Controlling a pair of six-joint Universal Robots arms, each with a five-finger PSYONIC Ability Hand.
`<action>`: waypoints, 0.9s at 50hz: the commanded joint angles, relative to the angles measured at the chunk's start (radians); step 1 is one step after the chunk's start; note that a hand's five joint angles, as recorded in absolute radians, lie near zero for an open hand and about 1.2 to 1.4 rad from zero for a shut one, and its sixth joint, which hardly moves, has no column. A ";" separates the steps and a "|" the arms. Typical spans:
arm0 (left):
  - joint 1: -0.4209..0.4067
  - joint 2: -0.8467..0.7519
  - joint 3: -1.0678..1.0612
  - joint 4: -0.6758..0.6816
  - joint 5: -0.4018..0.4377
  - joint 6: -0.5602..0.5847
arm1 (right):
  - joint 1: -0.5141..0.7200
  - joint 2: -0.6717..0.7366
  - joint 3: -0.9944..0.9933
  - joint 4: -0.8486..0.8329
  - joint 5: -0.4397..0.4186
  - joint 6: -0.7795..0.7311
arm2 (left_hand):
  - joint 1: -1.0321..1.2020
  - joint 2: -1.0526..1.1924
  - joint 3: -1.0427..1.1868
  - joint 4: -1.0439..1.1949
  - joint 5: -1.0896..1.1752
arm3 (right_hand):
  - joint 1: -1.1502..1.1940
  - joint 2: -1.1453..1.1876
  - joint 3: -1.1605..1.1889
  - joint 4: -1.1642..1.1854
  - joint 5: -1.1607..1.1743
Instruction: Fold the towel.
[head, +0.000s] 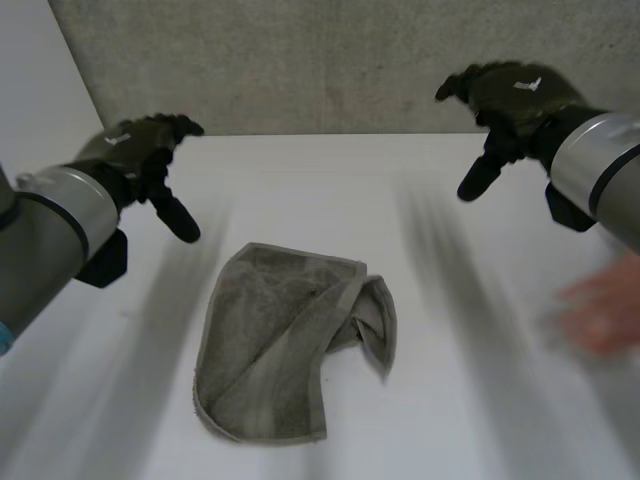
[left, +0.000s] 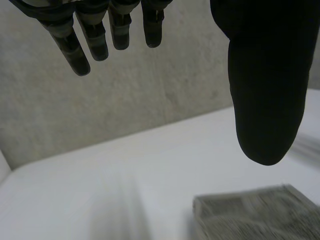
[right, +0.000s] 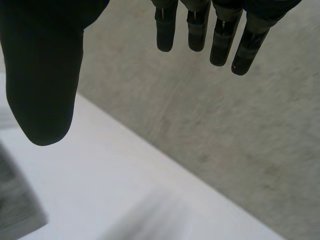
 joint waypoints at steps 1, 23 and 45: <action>-0.027 -0.059 -0.027 0.000 0.011 0.034 | 0.026 0.091 -0.007 0.094 -0.078 -0.040 | 0.020 0.031 0.031 0.029 -0.006 | -0.040 -0.058 -0.037 -0.059 -0.057; 0.165 -0.344 -0.098 0.311 0.417 0.415 | 0.339 0.121 0.416 -0.322 -0.098 -0.358 | 0.031 0.043 0.043 0.040 0.005 | 0.050 0.032 0.052 0.030 0.033; 0.160 -0.430 -0.113 0.443 0.563 0.579 | 0.382 0.185 0.453 -0.673 0.070 -0.519 | 1.220 1.232 1.232 1.229 1.194 | 1.182 1.164 1.184 1.163 1.165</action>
